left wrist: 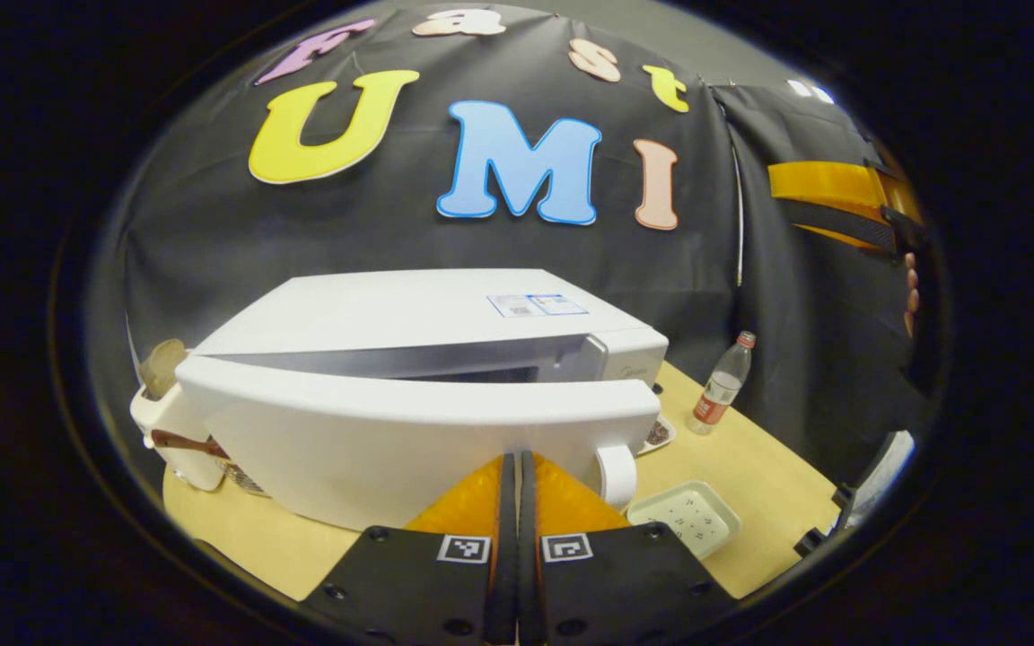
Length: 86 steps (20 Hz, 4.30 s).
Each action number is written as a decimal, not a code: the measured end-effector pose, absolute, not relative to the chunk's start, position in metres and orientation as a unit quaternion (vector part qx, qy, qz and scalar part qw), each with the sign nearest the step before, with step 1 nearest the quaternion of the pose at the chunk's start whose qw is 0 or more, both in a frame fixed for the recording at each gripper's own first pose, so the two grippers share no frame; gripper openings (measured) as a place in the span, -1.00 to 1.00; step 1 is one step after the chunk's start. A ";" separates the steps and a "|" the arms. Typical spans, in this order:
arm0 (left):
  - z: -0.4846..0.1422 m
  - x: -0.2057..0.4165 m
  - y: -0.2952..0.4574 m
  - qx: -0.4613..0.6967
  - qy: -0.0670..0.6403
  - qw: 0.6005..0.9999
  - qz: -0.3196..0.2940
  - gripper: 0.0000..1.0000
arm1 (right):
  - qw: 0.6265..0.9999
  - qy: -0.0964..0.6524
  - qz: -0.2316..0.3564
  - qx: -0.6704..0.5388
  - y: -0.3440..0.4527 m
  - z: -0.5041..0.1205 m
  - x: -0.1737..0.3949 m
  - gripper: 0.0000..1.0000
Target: Open the microwave oven with the left hand, put the food in, and close the microwave oven.
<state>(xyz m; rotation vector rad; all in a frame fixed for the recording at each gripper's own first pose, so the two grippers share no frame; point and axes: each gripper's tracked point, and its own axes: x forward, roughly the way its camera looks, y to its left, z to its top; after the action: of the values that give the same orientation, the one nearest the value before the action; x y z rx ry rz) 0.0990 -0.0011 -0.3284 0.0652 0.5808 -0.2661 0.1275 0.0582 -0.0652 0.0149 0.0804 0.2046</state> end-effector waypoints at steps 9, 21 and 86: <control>-0.343 0.118 -0.008 0.010 0.291 0.949 -0.122 -0.86 | 0.996 0.020 0.082 0.005 0.037 -0.057 0.126 0.89; -0.347 0.139 -0.020 -0.029 0.297 0.946 -0.124 -0.86 | 0.999 0.015 0.038 -0.005 0.007 -0.059 0.118 0.89; 0.055 0.003 0.115 0.033 0.007 0.999 -0.034 0.89 | 0.999 -0.020 0.024 -0.008 0.104 0.041 0.007 0.89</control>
<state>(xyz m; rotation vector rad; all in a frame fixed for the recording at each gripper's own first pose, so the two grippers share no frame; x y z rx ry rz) 0.0034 0.1148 0.0552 0.0663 0.0142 -0.0672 0.0074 0.1039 0.0407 -0.0154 -0.0408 0.0473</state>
